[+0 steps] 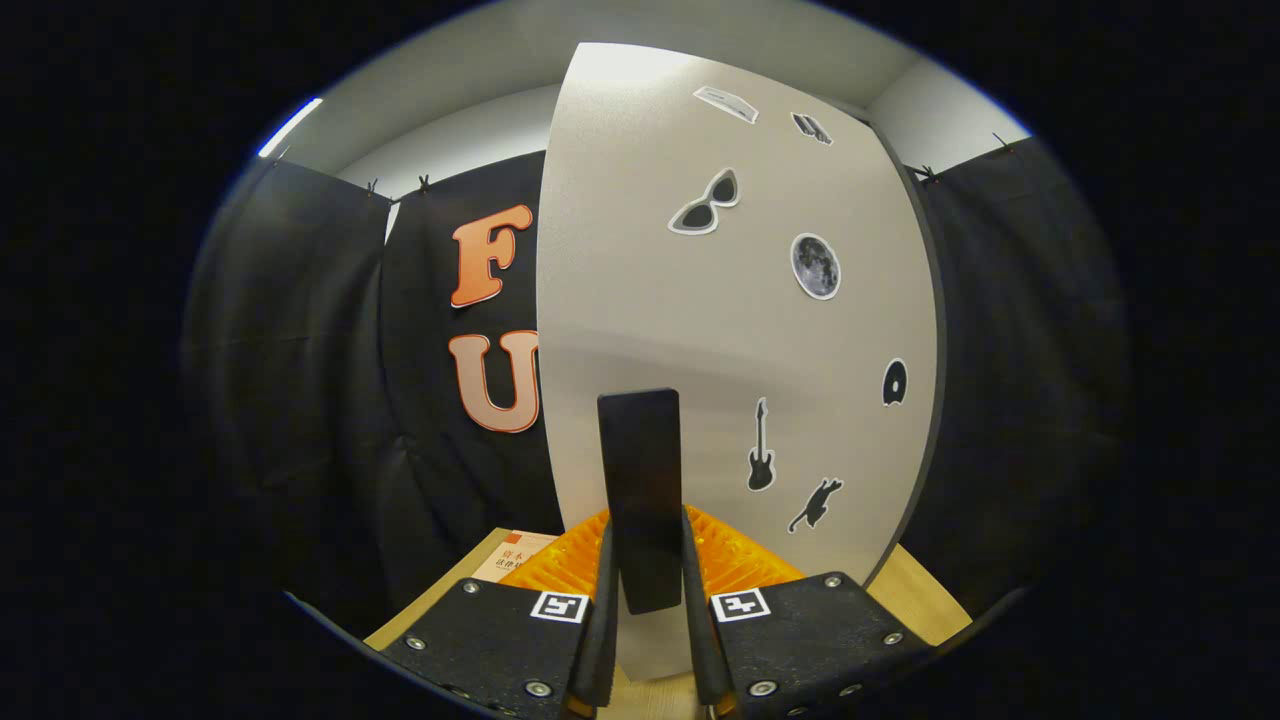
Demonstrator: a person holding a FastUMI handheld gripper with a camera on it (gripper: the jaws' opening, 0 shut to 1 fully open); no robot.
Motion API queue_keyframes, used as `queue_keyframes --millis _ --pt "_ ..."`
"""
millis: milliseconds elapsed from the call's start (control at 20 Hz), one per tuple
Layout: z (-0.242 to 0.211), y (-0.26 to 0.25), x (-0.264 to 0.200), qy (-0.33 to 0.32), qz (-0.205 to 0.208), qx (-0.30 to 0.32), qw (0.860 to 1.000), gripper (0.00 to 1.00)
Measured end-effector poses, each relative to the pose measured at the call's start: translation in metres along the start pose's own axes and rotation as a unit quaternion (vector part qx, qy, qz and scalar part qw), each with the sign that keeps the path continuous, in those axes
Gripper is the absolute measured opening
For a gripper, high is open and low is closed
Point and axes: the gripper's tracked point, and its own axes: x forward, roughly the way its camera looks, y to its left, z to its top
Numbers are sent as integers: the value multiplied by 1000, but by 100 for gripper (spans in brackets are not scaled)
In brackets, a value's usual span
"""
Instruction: Open the shoe cabinet door, grab the shoes and put them into the shoe cabinet, then close the shoe cabinet door.
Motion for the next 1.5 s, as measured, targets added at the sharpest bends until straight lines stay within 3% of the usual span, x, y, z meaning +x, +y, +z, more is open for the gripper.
queue_keyframes --millis 350,650,1050,1500 --pt "-13 -54 -78 5 -27 6 1000 31" --pt "-16 -106 -132 2 -83 -8 997 27" --pt "-17 -172 -169 1 -140 -5 990 27" --pt "-15 -218 -188 -4 -161 1 987 27"
